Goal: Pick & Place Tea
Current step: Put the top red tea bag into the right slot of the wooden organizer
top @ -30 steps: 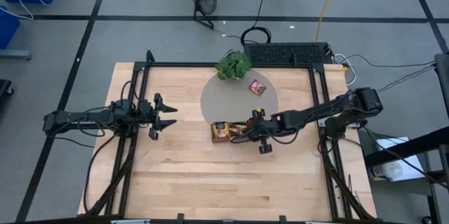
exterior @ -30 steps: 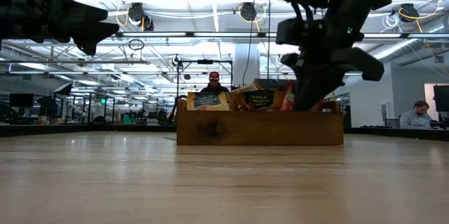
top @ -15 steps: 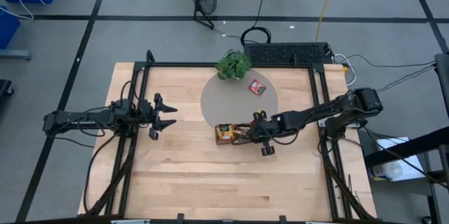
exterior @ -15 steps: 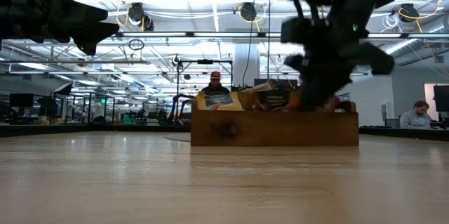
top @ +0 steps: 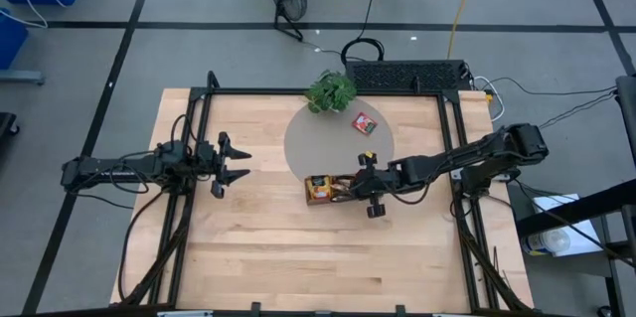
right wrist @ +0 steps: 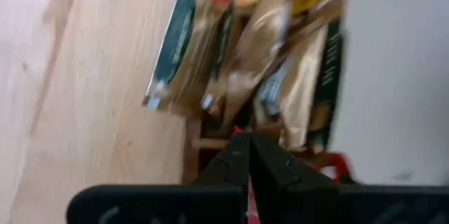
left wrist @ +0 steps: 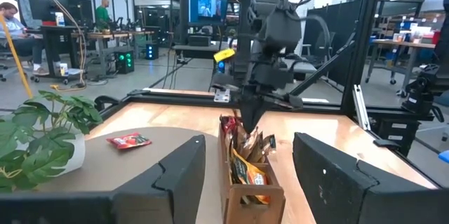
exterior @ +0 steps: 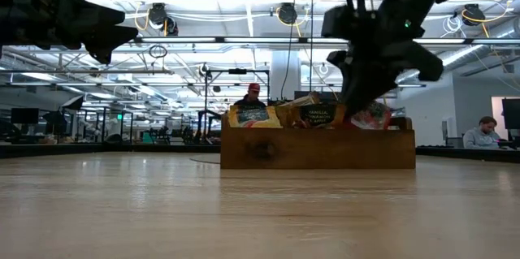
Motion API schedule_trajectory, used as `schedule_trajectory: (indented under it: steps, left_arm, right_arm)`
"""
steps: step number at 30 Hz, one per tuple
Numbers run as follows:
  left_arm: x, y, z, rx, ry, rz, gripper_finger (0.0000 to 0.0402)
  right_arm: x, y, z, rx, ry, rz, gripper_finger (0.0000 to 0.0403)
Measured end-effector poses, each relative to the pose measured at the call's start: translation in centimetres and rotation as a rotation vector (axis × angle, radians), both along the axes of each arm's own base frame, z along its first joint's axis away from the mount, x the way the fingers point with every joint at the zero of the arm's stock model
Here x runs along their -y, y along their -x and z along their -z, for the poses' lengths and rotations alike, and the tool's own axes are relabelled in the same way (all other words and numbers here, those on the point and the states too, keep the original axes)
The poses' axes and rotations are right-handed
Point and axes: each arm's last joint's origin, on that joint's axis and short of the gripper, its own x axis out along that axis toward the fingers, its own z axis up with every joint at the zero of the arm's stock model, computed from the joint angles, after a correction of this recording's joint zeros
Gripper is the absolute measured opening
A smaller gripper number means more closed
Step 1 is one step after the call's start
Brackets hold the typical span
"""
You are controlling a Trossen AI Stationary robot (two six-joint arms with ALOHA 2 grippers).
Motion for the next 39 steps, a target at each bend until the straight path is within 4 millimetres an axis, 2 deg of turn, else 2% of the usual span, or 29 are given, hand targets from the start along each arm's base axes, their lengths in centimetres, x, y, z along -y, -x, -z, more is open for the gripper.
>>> schedule_trajectory:
  steps: [9, 21, 29, 34, 39]
  left_arm:
    - [0.0, 0.0, 0.0, 0.0, 0.0, 0.0, 0.0214]
    - [0.0, 0.0, 0.0, 0.0, 0.0, 0.0, 0.0214]
    - [0.0, 0.0, 0.0, 0.0, 0.0, 0.0, 0.0214]
    - [0.0, 0.0, 0.0, 0.001, 0.0, 0.0, 0.0214]
    - [0.0, 0.0, 0.0, 0.0, 0.0, 0.0, 0.0214]
  right_arm:
    - [0.0, 0.3, 2.0, -0.134, -0.002, 0.028, 0.0]
    - [-0.7, -0.2, 1.0, -0.031, -0.007, -0.012, 0.0]
    - [-0.5, 1.1, -0.4, -0.053, -0.025, 0.037, 0.0]
    - [-0.4, 1.9, 0.0, -0.134, -0.038, 0.084, 0.0]
    - [-0.3, 1.6, 1.1, -0.181, -0.042, 0.088, 0.0]
